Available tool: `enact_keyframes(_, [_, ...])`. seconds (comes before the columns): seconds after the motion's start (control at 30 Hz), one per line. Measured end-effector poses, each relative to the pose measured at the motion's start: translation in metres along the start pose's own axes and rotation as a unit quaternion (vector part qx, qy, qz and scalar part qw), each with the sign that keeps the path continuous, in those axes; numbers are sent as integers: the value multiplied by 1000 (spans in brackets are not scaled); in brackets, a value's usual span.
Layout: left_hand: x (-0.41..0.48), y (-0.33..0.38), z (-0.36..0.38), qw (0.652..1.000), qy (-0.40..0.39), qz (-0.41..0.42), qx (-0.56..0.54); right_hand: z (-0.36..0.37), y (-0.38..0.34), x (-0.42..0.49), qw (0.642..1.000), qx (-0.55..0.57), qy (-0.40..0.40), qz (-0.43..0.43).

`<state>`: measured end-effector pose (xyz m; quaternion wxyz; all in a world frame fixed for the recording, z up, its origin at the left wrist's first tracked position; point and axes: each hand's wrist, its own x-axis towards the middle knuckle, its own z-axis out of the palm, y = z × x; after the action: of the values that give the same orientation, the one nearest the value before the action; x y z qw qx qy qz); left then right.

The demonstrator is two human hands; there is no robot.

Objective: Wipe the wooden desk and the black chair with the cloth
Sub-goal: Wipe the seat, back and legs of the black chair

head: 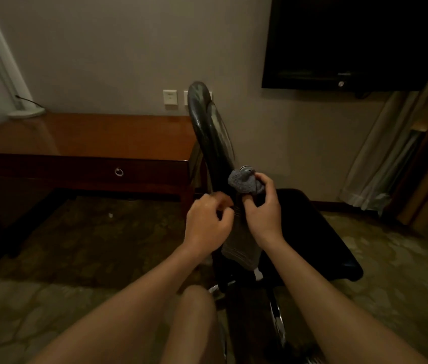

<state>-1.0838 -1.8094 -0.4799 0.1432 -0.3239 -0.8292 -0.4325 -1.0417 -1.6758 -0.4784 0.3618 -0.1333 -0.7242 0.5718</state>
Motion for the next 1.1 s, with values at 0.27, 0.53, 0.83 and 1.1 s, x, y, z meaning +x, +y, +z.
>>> enact_keyframes(0.27, [65,30,-67,980,172,98,-1,23,-30,23,999,46,-6,-18])
enact_keyframes(0.53, [127,31,-107,984,170,42,38,51,-57,64,996,54,-30,-71])
enact_keyframes(0.83, [228,38,-124,992,47,-101,60,75,-65,127,993,43,-42,-97])
enact_keyframes(1.1, [306,13,-111,989,3,-128,71,95,-58,196,993,54,-46,-95])
